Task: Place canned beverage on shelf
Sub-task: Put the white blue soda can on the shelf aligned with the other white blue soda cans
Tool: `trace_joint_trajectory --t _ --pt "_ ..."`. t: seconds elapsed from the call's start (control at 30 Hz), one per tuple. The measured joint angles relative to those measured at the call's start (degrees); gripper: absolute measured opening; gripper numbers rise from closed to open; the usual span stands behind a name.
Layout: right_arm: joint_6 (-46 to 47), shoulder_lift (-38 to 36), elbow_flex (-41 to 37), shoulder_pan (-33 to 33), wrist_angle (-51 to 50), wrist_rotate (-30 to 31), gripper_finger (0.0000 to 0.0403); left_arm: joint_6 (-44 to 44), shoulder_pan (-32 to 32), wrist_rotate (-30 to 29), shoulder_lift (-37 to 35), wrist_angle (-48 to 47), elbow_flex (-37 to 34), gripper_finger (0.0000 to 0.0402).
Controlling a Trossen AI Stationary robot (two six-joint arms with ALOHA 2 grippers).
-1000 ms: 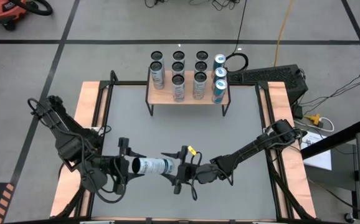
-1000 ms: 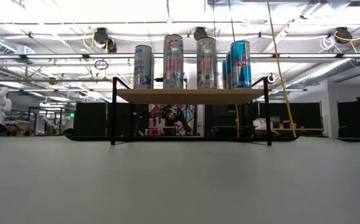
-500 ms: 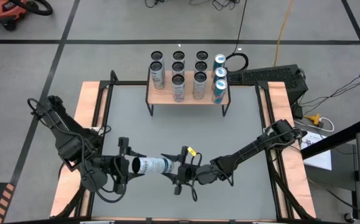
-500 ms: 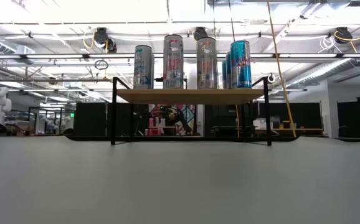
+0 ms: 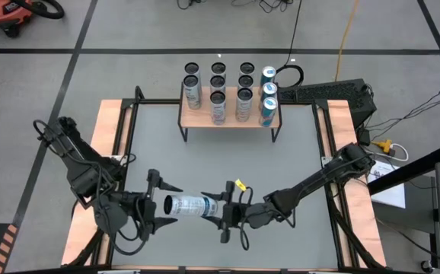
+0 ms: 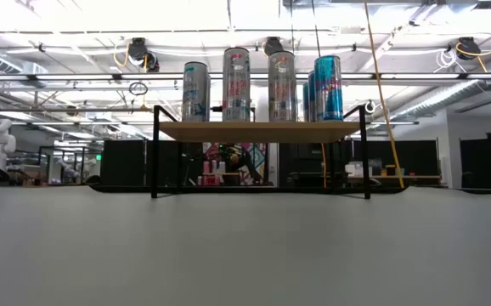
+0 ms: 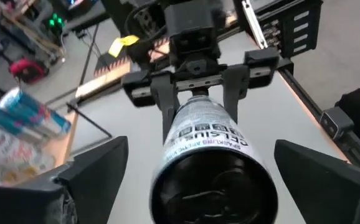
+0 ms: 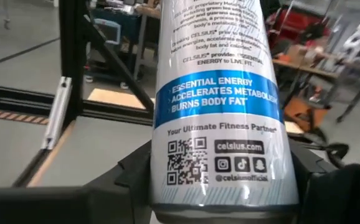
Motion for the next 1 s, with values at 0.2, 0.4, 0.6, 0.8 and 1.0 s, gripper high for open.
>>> trace_joint_trajectory --t 0.2,0.4,0.6,0.8,1.0 --pt "7.00 -5.40 0.00 -0.18 -12.68 -6.84 0.0195 6.28 -0.11 0.53 -0.59 2.99 1.38 0.0395" --pt "10.52 -10.89 0.00 -2.47 -20.20 -17.97 0.0195 10.98 -0.22 3.30 -1.69 3.74 1.48 0.0395" --pt "10.87 -13.60 -0.06 -8.87 -21.92 -35.45 0.0195 15.05 -0.22 4.89 -1.70 3.83 1.48 0.0395" --pt "16.01 -13.45 -5.98 -15.91 -7.04 -53.86 0.0195 19.36 -0.22 4.90 -1.67 3.81 1.48 0.0395" --pt "20.56 -13.45 -12.61 -19.18 9.53 -64.37 0.0196 22.29 0.17 3.85 -1.72 4.07 1.50 0.0395"
